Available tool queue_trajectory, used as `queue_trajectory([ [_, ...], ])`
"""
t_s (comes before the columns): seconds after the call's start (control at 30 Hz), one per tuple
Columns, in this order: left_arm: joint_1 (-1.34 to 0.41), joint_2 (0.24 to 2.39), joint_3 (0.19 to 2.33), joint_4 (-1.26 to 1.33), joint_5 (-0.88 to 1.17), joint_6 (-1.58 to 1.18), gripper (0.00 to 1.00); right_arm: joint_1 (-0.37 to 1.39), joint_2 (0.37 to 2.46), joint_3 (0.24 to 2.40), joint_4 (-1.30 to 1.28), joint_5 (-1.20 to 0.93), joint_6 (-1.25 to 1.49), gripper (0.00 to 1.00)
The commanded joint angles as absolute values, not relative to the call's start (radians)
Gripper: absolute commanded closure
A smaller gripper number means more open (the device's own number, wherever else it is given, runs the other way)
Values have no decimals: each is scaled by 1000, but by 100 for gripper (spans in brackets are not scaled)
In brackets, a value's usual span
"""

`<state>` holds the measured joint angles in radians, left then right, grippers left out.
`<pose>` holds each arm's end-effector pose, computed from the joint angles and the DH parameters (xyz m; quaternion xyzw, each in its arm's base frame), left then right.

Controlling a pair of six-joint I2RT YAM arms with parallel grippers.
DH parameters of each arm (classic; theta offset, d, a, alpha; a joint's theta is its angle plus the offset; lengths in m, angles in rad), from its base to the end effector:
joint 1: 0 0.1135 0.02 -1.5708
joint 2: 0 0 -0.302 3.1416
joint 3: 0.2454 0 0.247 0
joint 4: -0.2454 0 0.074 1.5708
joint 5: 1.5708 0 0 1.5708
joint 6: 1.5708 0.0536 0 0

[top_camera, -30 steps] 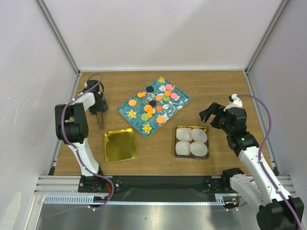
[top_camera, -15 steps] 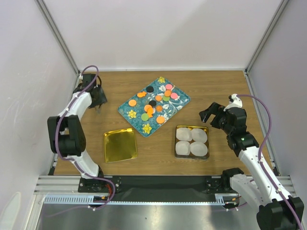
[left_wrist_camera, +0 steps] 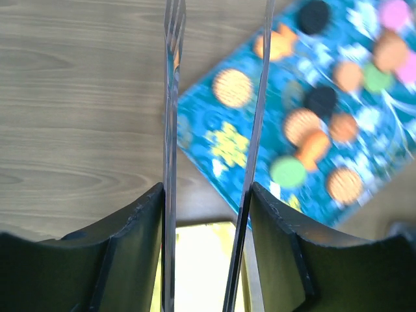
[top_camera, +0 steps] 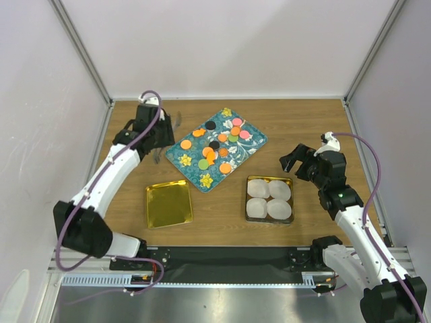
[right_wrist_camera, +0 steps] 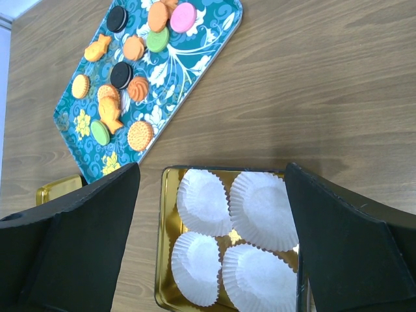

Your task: Pack the cookies

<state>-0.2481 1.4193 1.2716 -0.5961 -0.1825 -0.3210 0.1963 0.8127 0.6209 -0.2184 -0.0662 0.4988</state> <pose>0.3063 -0.0676 0.3503 -0.0698 0.9100 -0.0322 0.4075 0.1718 0.0378 0.2952 0.1080 0.8290 0.2127 0.5058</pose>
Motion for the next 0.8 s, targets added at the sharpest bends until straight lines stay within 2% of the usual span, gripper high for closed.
queue_trajectory([
  [0.0, -330, 1338, 1230, -630, -193, -293, 43, 195, 813, 621, -187, -74, 483, 0],
  [0.3, -518, 1264, 1088, -643, -213, -308, 45, 195, 816, 621, -189, -61, 482, 0],
  [0.77, -592, 1272, 994, -617, -198, -291, 40, 195, 821, 618, -190, -60, 480, 0],
])
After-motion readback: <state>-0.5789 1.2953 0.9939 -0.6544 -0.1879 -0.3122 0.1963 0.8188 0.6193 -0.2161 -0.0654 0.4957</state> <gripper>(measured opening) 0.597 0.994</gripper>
